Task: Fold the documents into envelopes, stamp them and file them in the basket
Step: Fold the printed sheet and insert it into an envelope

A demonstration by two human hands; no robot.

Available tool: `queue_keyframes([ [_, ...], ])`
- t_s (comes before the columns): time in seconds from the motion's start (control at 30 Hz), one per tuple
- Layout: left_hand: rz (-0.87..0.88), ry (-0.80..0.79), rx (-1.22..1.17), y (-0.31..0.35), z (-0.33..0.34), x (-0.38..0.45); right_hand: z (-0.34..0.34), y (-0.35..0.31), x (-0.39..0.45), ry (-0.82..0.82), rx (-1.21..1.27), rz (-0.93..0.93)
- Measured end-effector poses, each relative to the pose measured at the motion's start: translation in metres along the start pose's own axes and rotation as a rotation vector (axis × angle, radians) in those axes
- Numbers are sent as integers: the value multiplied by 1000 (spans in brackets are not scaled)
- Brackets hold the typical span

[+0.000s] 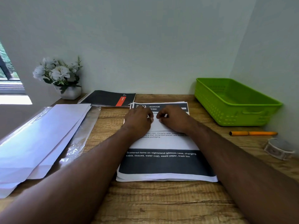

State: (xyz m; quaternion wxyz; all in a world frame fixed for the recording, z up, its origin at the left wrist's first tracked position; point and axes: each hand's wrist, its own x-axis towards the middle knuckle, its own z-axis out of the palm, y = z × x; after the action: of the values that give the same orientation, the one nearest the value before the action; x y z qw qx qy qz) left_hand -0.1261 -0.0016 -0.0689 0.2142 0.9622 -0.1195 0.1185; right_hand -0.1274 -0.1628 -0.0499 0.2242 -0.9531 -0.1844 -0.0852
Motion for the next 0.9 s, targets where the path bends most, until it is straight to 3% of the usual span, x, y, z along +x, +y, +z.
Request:
queue_keyframes([
  [0.4, 4, -18, 39, 8, -5, -8, 0, -10, 7, 23, -258, -39],
  [0.8, 20, -44, 106, 12, -11, -12, -33, 28, -12, 53, -347, 252],
  [0.9, 86, -96, 218, 21, -14, -14, -31, 10, -16, 162, -396, 255],
])
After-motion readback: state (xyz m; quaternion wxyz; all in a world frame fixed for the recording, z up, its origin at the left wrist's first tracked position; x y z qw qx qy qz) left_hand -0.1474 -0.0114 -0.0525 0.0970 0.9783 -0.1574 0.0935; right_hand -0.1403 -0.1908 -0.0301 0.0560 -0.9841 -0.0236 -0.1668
